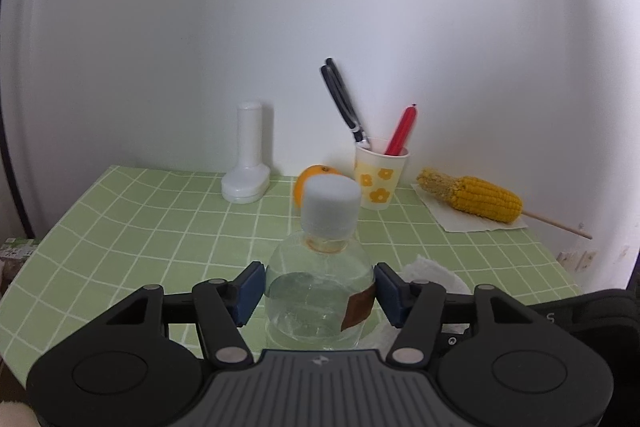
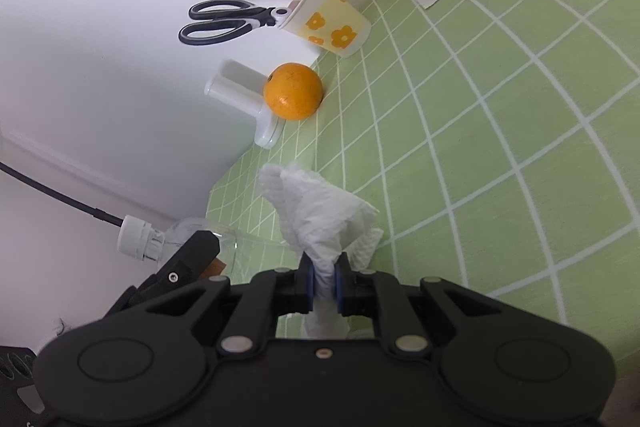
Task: Clean container
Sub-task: 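Lower the bottle onto the table with the left tool and open it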
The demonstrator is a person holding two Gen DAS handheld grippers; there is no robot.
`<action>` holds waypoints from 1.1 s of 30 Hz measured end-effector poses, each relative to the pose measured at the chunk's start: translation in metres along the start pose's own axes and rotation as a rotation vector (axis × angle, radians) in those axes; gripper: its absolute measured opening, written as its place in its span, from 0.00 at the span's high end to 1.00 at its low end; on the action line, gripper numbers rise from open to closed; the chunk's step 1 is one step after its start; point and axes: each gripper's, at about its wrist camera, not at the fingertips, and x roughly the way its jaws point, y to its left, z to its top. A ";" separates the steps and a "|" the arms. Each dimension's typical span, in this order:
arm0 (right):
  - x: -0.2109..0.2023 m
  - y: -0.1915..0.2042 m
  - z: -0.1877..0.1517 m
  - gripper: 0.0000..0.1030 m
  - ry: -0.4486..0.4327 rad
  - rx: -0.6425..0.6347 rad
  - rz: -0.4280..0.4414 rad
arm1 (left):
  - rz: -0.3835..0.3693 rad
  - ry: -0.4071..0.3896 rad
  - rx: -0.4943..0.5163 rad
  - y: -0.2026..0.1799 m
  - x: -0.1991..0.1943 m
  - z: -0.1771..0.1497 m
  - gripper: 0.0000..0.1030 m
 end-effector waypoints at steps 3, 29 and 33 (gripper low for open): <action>-0.005 -0.002 0.001 0.90 -0.013 0.001 -0.008 | -0.086 0.003 0.039 -0.004 0.003 0.000 0.42; -0.014 -0.007 0.003 0.90 -0.032 0.003 -0.035 | -0.087 0.052 0.197 0.022 -0.018 -0.012 0.28; -0.013 -0.007 0.002 0.90 -0.029 0.004 -0.033 | -0.034 0.065 0.146 0.036 -0.017 -0.014 0.28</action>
